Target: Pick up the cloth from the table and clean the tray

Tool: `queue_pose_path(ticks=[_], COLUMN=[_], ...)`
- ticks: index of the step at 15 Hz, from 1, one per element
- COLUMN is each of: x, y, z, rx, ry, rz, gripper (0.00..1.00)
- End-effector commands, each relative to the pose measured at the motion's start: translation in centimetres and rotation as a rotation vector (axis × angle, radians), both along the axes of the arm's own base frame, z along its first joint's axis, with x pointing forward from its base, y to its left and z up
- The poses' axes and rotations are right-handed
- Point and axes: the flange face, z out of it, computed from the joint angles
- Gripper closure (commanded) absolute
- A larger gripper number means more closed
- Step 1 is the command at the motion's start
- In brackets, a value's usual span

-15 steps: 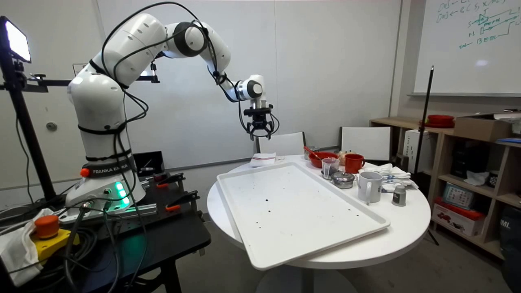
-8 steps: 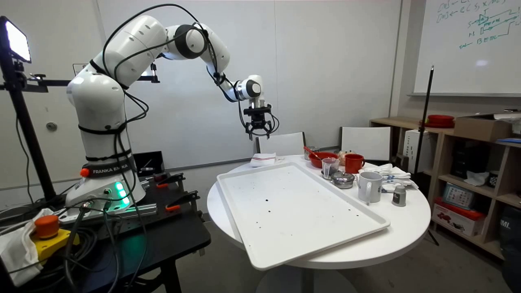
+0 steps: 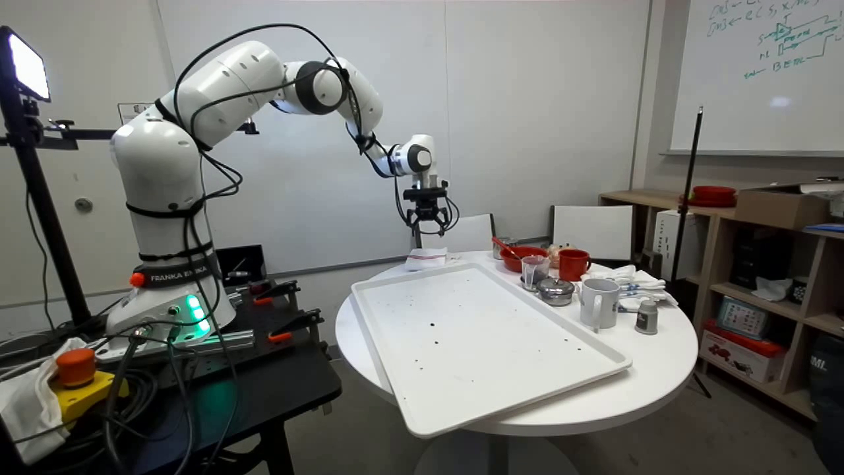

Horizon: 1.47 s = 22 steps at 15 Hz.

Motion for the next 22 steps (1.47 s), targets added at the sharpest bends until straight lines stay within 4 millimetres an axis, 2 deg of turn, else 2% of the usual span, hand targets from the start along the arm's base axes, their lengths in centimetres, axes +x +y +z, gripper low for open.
queue_pose_path(ticks=[1,8,13,16,22], x=[2.1,2.5,2.1,2.2,3.0], y=[0.9,4.3,5.0,4.6,2.2], z=[-1.3,-2.9,-4.7,-5.4,-6.5], rx=[0.075,0.096,0.090,0.091,0.101], ry=[-0.013,0.012,0.064,0.075,0.135], rz=[0.011,0.068,0.049,0.042,-0.015], gripper=[0.00,0.00,0.00,0.00,0.00])
